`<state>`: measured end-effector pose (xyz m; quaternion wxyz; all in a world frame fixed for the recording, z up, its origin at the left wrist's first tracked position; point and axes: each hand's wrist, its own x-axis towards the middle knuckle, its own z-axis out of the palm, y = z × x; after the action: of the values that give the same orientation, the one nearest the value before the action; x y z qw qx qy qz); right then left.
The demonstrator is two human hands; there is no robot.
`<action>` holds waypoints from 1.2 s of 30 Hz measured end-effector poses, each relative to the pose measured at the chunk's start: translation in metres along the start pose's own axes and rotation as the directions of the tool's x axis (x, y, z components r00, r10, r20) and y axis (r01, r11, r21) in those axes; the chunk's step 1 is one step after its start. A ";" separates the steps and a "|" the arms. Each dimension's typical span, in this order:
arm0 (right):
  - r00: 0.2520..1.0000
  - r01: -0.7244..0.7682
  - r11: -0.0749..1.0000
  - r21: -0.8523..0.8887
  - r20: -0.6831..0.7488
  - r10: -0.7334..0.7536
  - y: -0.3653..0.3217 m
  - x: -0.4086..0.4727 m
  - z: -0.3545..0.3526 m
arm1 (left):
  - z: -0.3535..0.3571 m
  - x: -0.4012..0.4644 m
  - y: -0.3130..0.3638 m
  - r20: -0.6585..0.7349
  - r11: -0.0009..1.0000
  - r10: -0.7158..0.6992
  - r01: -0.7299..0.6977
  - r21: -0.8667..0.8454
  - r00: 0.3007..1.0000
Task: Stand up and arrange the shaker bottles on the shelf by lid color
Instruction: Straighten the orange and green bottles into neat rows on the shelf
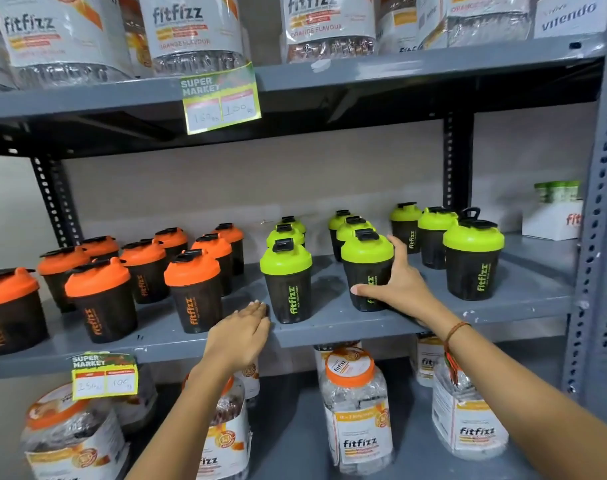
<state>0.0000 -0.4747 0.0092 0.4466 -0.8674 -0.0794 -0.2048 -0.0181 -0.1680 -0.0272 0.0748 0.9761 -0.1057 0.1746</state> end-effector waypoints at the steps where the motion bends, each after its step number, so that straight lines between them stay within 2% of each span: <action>1: 1.000 0.000 1.000 -0.014 -0.005 0.000 0.001 0.000 0.000 | 0.000 0.000 0.000 -0.003 1.000 -0.007 0.007 0.003 1.000; 12: 0.999 0.044 0.999 0.030 -0.021 -0.043 0.004 -0.007 -0.005 | -0.003 -0.004 0.005 0.023 0.998 -0.049 0.050 -0.030 0.999; 16: 1.000 0.013 0.996 0.086 -0.025 -0.011 0.008 -0.020 -0.013 | -0.009 -0.004 0.009 0.041 0.977 -0.144 0.149 -0.150 0.989; 18: 0.992 0.065 0.989 0.131 -0.115 -0.050 0.012 -0.032 -0.021 | -0.016 -0.004 0.015 0.039 0.947 -0.208 0.211 -0.242 0.977; 20: 0.935 0.185 0.975 0.121 -0.328 -0.137 0.018 -0.045 -0.032 | -0.024 -0.006 0.016 0.036 0.862 -0.286 0.273 -0.427 0.958; 22: 0.788 0.274 0.962 0.006 -0.575 -0.221 0.024 -0.054 -0.046 | -0.030 -0.011 0.017 0.053 0.683 -0.329 0.276 -0.676 0.943; 23: 0.717 0.268 0.962 -0.048 -0.657 -0.233 0.028 -0.057 -0.052 | -0.031 -0.011 0.018 0.049 0.616 -0.312 0.242 -0.749 0.949; 25: 0.656 0.190 0.979 -0.069 -0.733 -0.179 0.037 -0.055 -0.064 | -0.035 -0.013 0.027 0.072 0.599 -0.260 0.220 -0.770 0.963; 27: 0.693 0.074 0.996 -0.040 -0.716 -0.081 0.050 -0.046 -0.074 | -0.036 -0.010 0.038 0.078 0.666 -0.223 0.210 -0.716 0.972; 31: 0.851 -0.137 0.990 -0.024 -0.515 0.105 0.068 -0.031 -0.090 | -0.032 -0.007 0.051 0.062 0.787 -0.257 0.246 -0.566 0.965; 33: 0.882 -0.187 0.981 -0.050 -0.447 0.146 0.072 -0.027 -0.093 | -0.029 -0.004 0.051 0.054 0.817 -0.280 0.268 -0.511 0.958; 36: 0.888 -0.240 0.965 -0.104 -0.425 0.175 0.079 -0.023 -0.096 | -0.027 -0.004 0.054 0.015 0.835 -0.296 0.266 -0.481 0.955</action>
<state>-0.0224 -0.5978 -0.0100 0.4044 -0.8399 0.1260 -0.3395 -0.0426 -0.2144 0.0025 0.3410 0.9264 0.0014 0.1596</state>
